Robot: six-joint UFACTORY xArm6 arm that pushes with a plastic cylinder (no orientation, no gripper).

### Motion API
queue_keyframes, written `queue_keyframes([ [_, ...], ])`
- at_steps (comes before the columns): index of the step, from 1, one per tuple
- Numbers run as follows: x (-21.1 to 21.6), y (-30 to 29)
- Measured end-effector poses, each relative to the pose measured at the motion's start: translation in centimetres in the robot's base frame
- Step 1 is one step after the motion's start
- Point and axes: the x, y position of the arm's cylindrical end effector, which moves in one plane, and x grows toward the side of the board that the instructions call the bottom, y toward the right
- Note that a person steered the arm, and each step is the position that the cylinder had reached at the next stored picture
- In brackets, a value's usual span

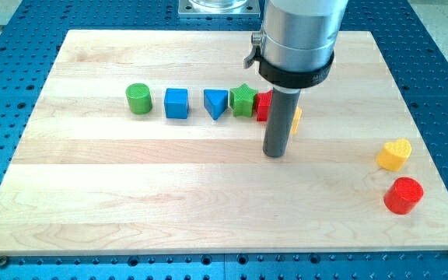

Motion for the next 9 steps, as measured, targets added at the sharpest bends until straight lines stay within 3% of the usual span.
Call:
queue_keyframes([
  [2, -4.1, 2.1],
  [3, -6.3, 6.6],
  [4, -11.1, 7.6],
  [5, -10.2, 10.4],
  [6, -12.0, 12.6],
  [8, -6.0, 14.7],
  [9, -7.9, 13.0],
])
